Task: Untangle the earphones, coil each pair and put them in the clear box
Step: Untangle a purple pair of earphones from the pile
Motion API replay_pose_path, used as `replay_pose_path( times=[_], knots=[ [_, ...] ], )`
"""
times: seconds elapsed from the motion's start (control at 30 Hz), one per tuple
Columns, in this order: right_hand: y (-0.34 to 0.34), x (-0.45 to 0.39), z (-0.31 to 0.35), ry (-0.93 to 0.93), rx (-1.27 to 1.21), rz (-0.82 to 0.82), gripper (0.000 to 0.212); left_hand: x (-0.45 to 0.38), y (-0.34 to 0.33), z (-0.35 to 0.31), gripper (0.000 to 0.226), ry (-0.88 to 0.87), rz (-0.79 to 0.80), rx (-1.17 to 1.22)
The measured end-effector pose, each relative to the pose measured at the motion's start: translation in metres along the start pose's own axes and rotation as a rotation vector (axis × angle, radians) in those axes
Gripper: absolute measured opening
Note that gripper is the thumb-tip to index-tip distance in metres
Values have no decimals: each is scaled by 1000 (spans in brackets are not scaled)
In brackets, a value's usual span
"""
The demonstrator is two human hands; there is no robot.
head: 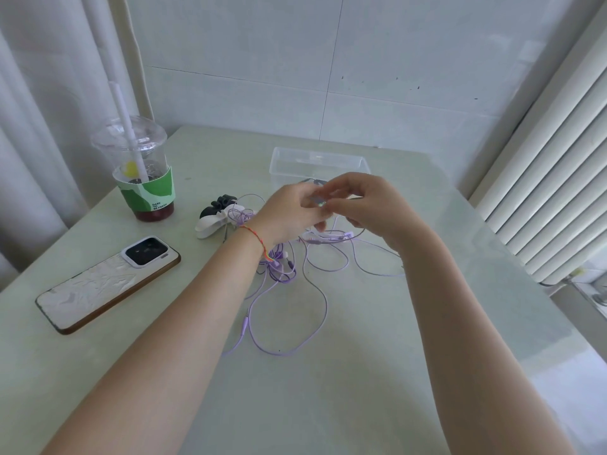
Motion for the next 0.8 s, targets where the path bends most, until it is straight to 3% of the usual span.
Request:
replay_pose_path(
  times=[0.03,0.1,0.17,0.27,0.4,0.5,0.53,0.63,0.73,0.8],
  knots=[
    [1,-1,-2,-9,41,-3,21,-1,2,1,5,27,-60,-54],
    [3,-4,-6,-55,133,-11,20,-3,6,6,13,57,-224,-99],
    [5,-6,-10,-133,198,-39,9,-6,12,9,23,71,-385,3],
    [11,-11,-18,-240,228,-179,25,-9,16,8,32,59,-538,265],
    [22,-14,-28,-316,235,-439,35,-9,20,4,31,53,-586,443],
    [27,-11,-34,-351,445,-616,16,-8,22,5,30,53,-552,374],
    [26,-10,-33,-369,533,-597,5,-7,22,5,29,53,-532,361],
    [20,-11,-32,-390,706,-418,42,-6,17,2,27,80,-417,266],
    [13,-9,-21,-199,568,-189,71,-4,12,2,29,114,-281,155],
    [6,-6,-11,-46,431,-77,71,-2,9,0,30,113,-201,130]
  ],
)
Point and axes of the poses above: each hand's wrist, its own x-axis away from the middle knuckle, its own y-axis out of the back of the hand, z = x × y, the point moved 1 cm from there along -x, towards the middle knuckle, and after that the axes turned 7 degrees about -y, right-handed, at the moved point
